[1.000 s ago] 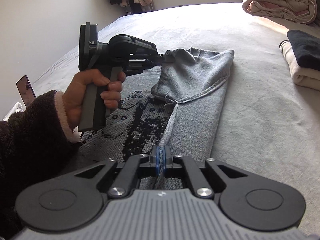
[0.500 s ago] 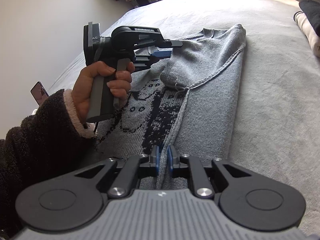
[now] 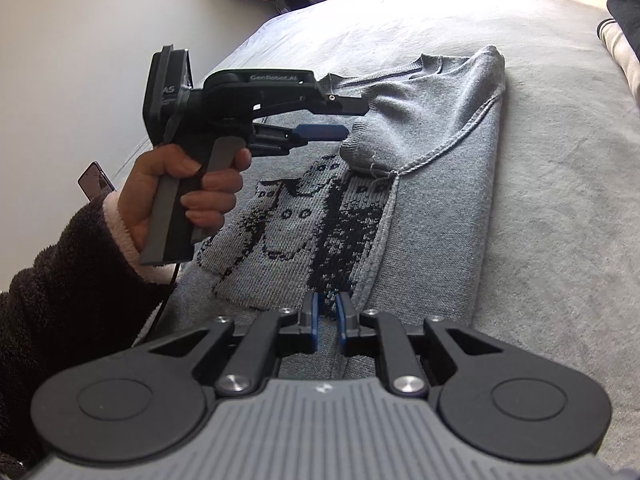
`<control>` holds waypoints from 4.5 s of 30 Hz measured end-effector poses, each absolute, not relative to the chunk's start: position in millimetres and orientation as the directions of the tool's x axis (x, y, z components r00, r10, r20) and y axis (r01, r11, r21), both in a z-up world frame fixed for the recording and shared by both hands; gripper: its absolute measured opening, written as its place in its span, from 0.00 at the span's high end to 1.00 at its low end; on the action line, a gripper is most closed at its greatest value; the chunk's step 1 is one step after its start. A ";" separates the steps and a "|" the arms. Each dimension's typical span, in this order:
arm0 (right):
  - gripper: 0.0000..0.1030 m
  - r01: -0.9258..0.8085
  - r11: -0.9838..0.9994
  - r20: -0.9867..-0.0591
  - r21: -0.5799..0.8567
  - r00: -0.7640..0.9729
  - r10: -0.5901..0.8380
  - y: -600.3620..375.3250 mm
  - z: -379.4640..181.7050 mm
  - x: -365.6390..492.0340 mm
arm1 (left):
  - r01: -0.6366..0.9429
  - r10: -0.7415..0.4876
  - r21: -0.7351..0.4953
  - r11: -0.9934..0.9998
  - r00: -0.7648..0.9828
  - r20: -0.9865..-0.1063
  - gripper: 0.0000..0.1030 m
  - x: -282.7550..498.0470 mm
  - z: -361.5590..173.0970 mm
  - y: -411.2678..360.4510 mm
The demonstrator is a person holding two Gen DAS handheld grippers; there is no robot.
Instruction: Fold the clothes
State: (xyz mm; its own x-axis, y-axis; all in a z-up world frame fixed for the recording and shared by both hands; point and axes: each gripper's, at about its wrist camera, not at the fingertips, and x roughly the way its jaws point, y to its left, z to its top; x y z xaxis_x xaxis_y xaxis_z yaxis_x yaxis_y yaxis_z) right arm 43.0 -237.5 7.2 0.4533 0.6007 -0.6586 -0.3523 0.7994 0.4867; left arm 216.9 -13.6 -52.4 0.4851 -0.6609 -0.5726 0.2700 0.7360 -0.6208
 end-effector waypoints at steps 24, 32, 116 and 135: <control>0.68 -0.242 0.794 -0.714 0.558 0.347 0.608 -263.5 26.6 14.6 | 0.284 -0.540 -0.460 0.841 0.386 -0.748 0.59 123.4 -24.8 -39.3; 0.68 -0.210 0.829 -0.775 0.518 0.295 0.558 -247.2 14.0 -11.2 | 0.290 -0.641 -0.573 0.767 0.299 -0.707 0.59 67.2 -38.3 -35.3; 0.77 -0.152 0.980 -0.838 0.131 0.511 0.191 -187.2 10.6 -93.7 | 0.670 -0.698 -0.376 0.640 0.303 -0.649 0.63 5.8 -29.7 -70.1; 0.68 -0.255 0.960 -0.820 0.115 0.520 0.237 -169.8 41.5 -48.4 | 0.409 -0.585 -0.425 0.807 0.461 -0.668 0.40 35.0 -18.4 9.0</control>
State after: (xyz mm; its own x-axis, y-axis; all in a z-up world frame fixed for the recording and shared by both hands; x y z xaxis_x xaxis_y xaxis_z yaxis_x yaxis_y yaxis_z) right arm -48.4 -169.8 41.5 0.5203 0.2367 -0.8205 -0.2553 0.9600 0.1150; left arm 35.0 9.0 -18.4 0.4606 -0.5850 -0.6676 0.4088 0.8074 -0.4254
